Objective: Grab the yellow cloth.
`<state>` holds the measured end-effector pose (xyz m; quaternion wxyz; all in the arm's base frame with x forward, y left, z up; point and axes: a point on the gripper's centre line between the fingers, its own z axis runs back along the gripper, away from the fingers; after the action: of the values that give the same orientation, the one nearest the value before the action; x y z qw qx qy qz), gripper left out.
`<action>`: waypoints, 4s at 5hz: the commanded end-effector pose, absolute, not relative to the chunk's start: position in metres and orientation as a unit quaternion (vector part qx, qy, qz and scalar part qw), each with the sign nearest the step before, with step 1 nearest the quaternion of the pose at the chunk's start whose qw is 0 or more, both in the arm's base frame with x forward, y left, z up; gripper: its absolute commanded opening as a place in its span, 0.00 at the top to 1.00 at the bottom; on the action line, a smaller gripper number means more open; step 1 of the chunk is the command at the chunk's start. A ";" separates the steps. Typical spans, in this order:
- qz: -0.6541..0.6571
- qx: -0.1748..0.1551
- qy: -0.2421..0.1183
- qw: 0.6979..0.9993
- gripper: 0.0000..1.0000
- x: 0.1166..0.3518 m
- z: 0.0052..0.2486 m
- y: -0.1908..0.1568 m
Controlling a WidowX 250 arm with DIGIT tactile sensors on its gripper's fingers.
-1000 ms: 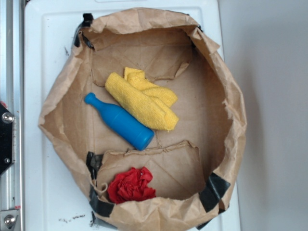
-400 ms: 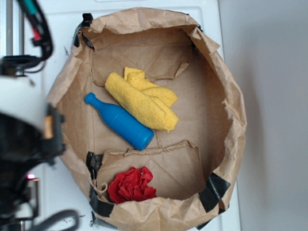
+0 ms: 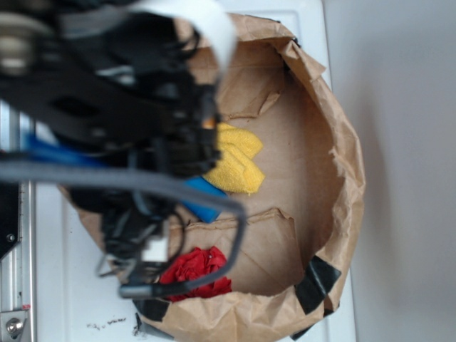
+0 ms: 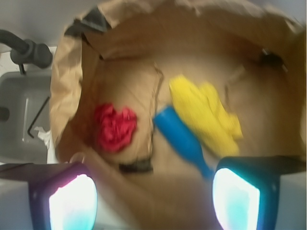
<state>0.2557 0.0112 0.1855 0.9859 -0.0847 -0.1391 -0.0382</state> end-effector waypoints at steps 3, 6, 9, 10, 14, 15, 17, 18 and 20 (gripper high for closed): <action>-0.015 -0.080 -0.090 0.993 0.00 0.270 0.124 0.009; -0.015 -0.080 -0.090 0.993 0.00 0.270 0.124 0.009; 0.067 -0.012 -0.106 0.992 0.00 0.326 0.101 0.019; 0.052 0.022 -0.111 0.992 0.00 0.320 0.083 0.004; 0.044 0.074 -0.084 0.993 1.00 0.313 0.049 -0.017; 0.057 0.049 -0.095 0.993 1.00 0.315 0.067 -0.005; 0.087 -0.033 -0.119 0.988 1.00 0.304 0.127 0.027; 0.125 -0.064 -0.125 0.982 1.00 0.280 0.166 0.036; 0.163 -0.081 -0.119 0.976 1.00 0.277 0.221 0.042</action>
<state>0.2763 0.0345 0.2084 0.9802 -0.0850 -0.0961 0.1506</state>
